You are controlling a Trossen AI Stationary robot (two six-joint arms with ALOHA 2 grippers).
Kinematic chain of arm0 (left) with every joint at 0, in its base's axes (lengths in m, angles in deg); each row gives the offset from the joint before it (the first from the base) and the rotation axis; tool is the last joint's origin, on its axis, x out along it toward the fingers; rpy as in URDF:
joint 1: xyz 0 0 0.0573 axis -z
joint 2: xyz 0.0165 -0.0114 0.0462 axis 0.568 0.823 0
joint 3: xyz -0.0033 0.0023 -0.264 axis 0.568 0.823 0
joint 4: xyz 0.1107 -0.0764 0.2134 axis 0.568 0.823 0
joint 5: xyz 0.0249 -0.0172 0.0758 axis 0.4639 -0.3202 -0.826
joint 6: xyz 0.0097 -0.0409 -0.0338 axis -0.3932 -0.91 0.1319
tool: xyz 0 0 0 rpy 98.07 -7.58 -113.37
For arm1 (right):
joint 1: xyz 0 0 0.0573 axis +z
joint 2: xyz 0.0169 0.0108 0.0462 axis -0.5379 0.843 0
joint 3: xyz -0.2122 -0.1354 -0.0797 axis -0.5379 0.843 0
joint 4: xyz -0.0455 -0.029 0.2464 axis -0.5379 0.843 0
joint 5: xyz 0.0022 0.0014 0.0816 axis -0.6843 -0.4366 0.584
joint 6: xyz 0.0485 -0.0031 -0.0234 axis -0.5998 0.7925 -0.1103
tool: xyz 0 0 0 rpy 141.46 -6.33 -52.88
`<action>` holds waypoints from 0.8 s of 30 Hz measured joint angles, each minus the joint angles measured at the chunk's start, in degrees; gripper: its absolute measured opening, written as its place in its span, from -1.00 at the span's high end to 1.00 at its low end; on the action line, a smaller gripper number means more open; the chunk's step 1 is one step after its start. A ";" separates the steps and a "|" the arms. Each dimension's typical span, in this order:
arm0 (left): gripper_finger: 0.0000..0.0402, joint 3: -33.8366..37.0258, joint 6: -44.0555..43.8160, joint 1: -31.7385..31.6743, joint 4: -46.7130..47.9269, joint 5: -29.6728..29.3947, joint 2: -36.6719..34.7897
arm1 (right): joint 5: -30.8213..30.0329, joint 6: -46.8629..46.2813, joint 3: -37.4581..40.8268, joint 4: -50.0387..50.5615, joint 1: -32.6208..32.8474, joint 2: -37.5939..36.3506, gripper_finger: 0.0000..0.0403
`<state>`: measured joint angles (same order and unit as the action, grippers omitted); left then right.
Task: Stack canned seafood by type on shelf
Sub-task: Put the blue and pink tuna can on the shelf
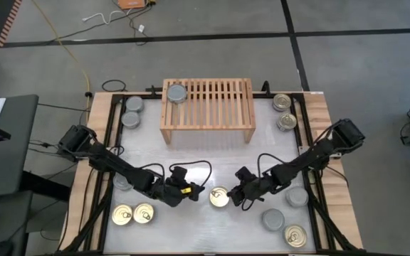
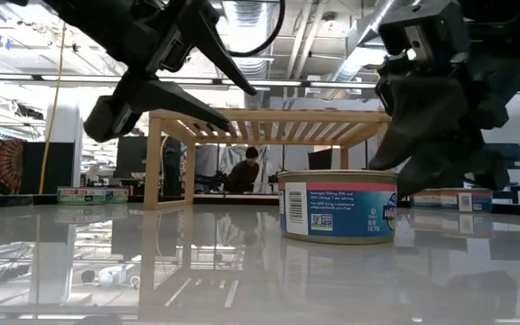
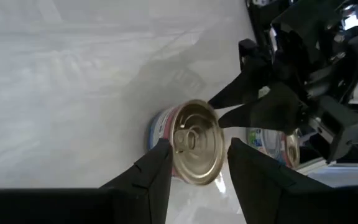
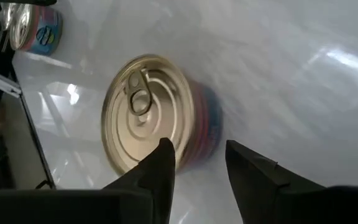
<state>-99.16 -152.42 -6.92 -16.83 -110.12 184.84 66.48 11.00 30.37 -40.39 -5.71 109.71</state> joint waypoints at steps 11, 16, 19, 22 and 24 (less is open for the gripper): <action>0.26 -0.80 -2.59 0.86 -2.39 -0.66 3.79 | 0.21 0.36 -0.01 -0.83 -0.85 1.13 0.27; 0.26 -3.95 -3.00 0.86 -7.20 0.44 10.48 | 0.82 0.46 0.00 -3.19 -0.62 1.72 0.31; 0.26 -4.65 -3.02 0.60 -7.62 1.79 11.21 | 0.82 0.54 -0.23 -3.65 -0.68 1.61 0.31; 0.26 -4.92 -2.58 0.38 -7.89 2.41 11.21 | 0.84 0.58 -0.18 -3.36 -0.68 1.66 0.31; 0.26 -4.87 -1.89 0.27 -8.27 2.45 11.26 | 0.84 0.77 -0.24 -3.33 -0.68 1.66 0.32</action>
<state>-104.03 -154.31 -6.65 -25.10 -107.67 196.10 67.32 11.77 30.13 -43.72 -6.39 111.37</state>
